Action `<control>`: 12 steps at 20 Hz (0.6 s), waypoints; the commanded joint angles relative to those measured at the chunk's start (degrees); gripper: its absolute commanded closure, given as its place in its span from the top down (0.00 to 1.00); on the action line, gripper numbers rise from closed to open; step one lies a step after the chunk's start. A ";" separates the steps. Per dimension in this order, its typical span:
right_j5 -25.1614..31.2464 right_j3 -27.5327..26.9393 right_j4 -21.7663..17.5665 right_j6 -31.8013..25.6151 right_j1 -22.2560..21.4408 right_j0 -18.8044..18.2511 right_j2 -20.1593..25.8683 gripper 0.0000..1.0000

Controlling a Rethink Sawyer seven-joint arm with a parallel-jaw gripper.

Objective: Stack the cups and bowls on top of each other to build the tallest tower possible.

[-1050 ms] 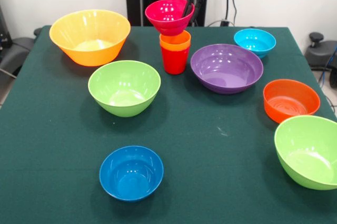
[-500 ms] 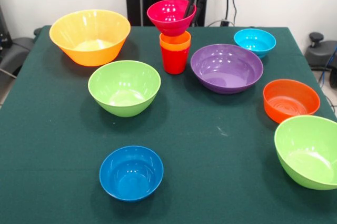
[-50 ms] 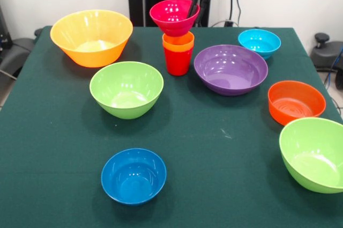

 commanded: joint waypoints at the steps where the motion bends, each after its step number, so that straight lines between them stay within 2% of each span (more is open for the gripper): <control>1: -1.46 2.87 1.92 10.56 2.92 -0.14 6.97 0.00; 12: -4.98 3.06 1.82 12.84 3.81 -0.34 7.59 0.00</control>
